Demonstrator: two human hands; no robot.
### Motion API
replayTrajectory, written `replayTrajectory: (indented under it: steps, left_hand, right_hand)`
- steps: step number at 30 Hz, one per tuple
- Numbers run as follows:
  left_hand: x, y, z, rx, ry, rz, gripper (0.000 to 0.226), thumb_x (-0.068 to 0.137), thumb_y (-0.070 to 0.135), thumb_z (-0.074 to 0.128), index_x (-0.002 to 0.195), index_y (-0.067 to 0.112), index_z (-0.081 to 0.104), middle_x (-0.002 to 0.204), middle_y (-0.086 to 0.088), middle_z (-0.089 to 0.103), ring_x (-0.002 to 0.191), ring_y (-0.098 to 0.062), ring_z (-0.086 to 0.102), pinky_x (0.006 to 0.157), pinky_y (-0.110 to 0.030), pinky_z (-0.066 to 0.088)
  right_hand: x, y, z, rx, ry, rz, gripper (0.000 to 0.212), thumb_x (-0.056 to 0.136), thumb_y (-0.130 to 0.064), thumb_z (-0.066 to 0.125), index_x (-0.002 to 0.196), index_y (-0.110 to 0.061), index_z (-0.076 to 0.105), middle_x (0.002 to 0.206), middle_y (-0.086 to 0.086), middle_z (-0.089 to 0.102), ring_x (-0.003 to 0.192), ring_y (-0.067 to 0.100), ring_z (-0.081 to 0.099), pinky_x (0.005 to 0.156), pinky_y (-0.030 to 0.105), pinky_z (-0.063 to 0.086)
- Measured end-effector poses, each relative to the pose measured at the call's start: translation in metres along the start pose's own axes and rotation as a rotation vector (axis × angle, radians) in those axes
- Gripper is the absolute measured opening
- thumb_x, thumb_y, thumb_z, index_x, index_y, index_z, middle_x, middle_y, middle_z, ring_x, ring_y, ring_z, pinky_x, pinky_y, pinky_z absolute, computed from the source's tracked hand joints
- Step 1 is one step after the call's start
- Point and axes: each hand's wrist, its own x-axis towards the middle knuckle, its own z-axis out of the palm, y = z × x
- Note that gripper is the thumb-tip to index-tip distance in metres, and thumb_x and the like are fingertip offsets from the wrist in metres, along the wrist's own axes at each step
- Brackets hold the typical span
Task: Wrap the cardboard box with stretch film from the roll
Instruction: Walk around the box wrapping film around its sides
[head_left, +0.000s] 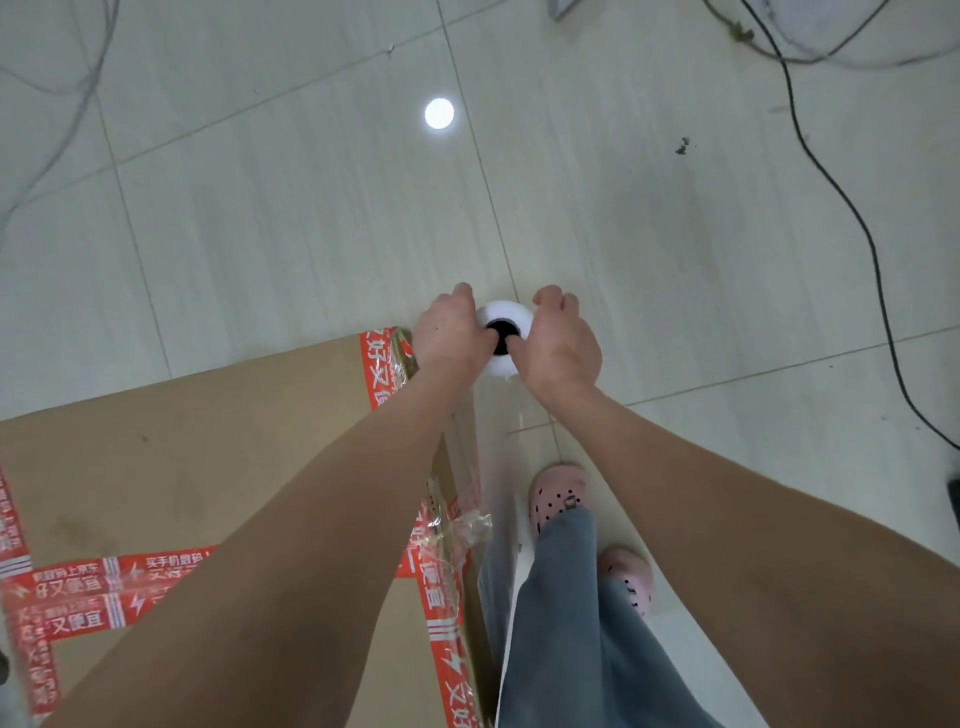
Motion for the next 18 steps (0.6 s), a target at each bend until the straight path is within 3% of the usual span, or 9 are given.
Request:
replayTrajectory:
  steps: [2, 5, 9, 13, 18]
  left_hand:
    - [0.006, -0.003, -0.005, 0.063, -0.052, -0.018, 0.026, 0.081, 0.024, 0.061, 0.088, 0.012, 0.039, 0.081, -0.007, 0.047, 0.071, -0.026, 0.046, 0.053, -0.031, 0.030]
    - [0.011, 0.000, -0.013, 0.221, -0.123, 0.048, 0.026, 0.082, 0.025, 0.061, 0.092, 0.013, 0.039, 0.080, -0.004, 0.045, 0.070, -0.024, 0.046, 0.047, -0.027, 0.027]
    - [0.016, 0.005, -0.011, 0.308, -0.180, 0.254, 0.031, 0.083, 0.018, 0.058, 0.110, 0.011, 0.044, 0.097, -0.007, 0.049, 0.073, -0.024, 0.043, 0.056, -0.033, 0.032]
    - [0.027, 0.008, -0.012, 0.339, -0.126, 0.344, 0.022, 0.083, 0.014, 0.054, 0.105, 0.012, 0.049, 0.096, -0.006, 0.050, 0.073, -0.023, 0.042, 0.057, -0.033, 0.032]
    - [0.041, 0.000, -0.022, 0.256, -0.143, 0.227, 0.011, 0.082, 0.017, 0.054, 0.088, 0.015, 0.045, 0.077, -0.001, 0.043, 0.071, -0.025, 0.046, 0.053, -0.030, 0.030]
  right_hand:
    - [0.003, -0.004, 0.001, 0.133, -0.078, 0.153, 0.045, 0.084, -0.032, 0.063, 0.121, -0.014, 0.043, 0.117, 0.006, 0.051, 0.095, 0.030, 0.059, 0.065, 0.034, 0.039]
    - [0.005, -0.010, 0.002, 0.214, -0.125, 0.214, 0.039, 0.084, -0.029, 0.061, 0.115, -0.012, 0.046, 0.113, 0.009, 0.056, 0.097, 0.031, 0.059, 0.074, 0.037, 0.047]
    - [0.010, -0.014, 0.003, 0.224, -0.136, 0.226, 0.032, 0.083, -0.027, 0.060, 0.110, -0.014, 0.047, 0.107, 0.007, 0.055, 0.091, 0.029, 0.060, 0.072, 0.038, 0.049]
    - [0.016, -0.014, 0.003, 0.175, -0.112, 0.166, 0.023, 0.083, -0.022, 0.059, 0.102, -0.015, 0.048, 0.102, 0.006, 0.053, 0.081, 0.027, 0.057, 0.062, 0.034, 0.041]
    - [0.029, -0.028, -0.006, 0.026, -0.081, -0.001, 0.021, 0.084, -0.015, 0.052, 0.105, -0.018, 0.055, 0.106, 0.005, 0.052, 0.073, 0.026, 0.049, 0.062, 0.032, 0.036]
